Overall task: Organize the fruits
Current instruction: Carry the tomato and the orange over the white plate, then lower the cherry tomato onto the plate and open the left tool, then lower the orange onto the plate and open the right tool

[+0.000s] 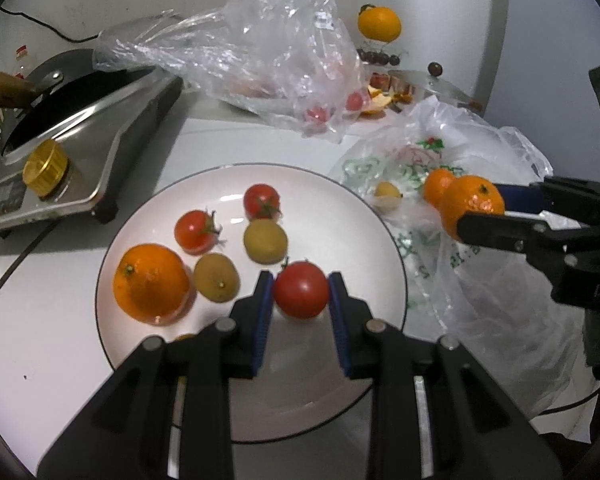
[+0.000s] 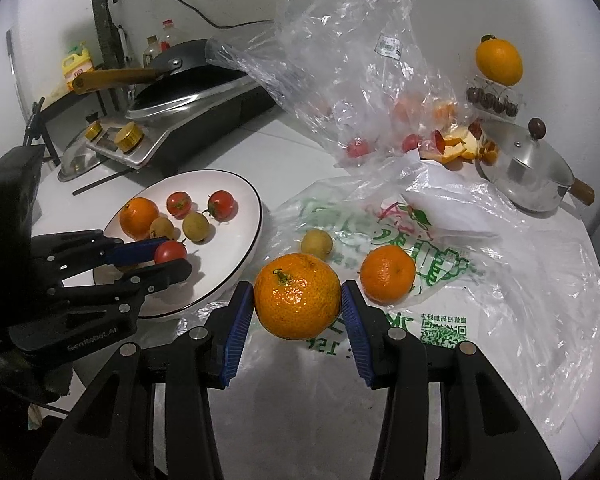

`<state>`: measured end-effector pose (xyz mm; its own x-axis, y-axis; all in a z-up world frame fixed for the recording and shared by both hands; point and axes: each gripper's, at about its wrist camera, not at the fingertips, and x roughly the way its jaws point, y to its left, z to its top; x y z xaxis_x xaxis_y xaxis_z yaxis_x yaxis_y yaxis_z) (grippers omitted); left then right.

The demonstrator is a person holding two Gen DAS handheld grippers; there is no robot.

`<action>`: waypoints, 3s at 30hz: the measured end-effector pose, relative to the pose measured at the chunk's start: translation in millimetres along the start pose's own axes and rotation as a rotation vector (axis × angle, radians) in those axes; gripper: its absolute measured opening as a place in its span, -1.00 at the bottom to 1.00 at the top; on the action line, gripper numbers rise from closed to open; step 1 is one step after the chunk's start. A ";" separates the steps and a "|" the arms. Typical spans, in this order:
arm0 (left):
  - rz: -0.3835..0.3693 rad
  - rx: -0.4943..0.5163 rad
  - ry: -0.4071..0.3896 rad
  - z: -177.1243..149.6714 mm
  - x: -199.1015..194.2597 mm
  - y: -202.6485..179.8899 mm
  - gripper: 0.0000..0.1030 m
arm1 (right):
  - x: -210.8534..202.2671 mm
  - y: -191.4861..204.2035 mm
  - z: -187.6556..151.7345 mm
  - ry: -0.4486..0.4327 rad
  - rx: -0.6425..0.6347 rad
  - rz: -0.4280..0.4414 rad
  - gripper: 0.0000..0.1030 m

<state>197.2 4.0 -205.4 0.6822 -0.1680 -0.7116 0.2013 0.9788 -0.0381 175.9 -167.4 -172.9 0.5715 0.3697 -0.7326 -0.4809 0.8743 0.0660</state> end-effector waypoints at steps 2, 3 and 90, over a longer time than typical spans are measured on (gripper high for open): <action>-0.002 -0.006 0.004 -0.4 0.6 1.0 -0.43 | -0.4 -0.4 0.5 -0.001 0.001 -0.003 -0.07; -0.009 -0.011 0.006 -0.4 0.9 1.7 -0.43 | -0.8 -0.1 0.7 -0.002 0.000 -0.004 -0.07; 0.070 -0.119 -0.112 -0.9 -51.1 75.5 0.20 | 67.8 69.5 48.4 0.088 -0.105 0.009 0.01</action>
<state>176.9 86.6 -172.6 0.7671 -0.1048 -0.6329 0.0710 0.9944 -0.0786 213.4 -66.3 -185.1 0.5085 0.3445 -0.7892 -0.5552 0.8317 0.0054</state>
